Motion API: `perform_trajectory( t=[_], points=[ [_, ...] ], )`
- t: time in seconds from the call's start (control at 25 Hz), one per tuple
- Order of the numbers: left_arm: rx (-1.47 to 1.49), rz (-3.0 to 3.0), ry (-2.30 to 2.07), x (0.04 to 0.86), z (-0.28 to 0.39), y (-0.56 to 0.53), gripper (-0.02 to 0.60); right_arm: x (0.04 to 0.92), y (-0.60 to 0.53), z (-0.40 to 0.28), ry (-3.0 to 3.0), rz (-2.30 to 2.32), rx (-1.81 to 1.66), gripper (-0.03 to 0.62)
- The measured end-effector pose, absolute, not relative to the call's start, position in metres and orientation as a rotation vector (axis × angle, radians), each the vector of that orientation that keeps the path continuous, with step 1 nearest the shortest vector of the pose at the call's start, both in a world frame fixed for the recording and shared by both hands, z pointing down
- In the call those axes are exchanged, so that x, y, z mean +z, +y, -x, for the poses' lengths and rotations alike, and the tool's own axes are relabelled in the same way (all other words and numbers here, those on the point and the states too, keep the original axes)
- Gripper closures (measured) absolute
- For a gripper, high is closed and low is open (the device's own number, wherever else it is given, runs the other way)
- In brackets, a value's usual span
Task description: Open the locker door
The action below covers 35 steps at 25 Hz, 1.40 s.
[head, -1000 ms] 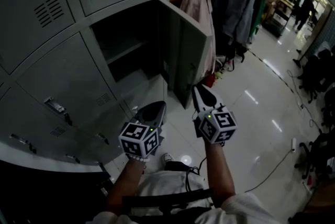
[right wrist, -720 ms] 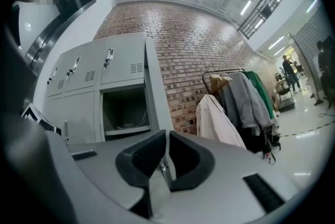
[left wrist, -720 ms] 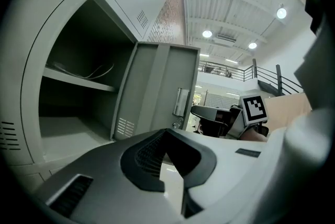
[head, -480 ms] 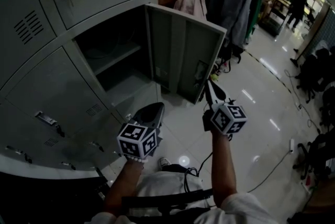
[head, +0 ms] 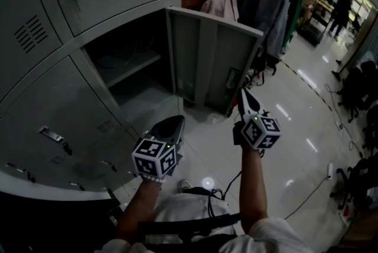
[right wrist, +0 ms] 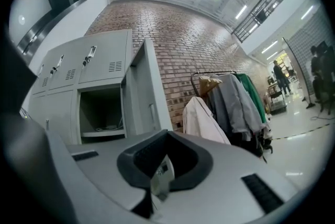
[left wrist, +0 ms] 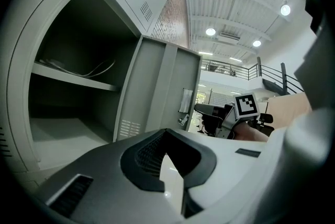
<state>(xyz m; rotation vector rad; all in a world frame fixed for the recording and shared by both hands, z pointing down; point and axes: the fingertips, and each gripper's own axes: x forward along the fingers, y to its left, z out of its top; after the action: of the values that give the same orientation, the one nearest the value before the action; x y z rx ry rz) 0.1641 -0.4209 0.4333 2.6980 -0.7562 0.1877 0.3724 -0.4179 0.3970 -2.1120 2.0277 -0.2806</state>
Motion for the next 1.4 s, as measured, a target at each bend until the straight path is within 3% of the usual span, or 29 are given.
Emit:
perform_trajectory(
  t=[0.76,1.4],
  points=[
    [0.208,-2.715,-0.837,0.433,-0.141,-0.383,0.583,0.379,-0.367,-0.327,2.080,2.339,-0.087,0.586],
    [0.118,-2.572,-0.885,0.452,-0.046,-0.241,0.584,0.442,-0.229,-0.140,2.473,2.026,-0.445,0.589]
  ],
)
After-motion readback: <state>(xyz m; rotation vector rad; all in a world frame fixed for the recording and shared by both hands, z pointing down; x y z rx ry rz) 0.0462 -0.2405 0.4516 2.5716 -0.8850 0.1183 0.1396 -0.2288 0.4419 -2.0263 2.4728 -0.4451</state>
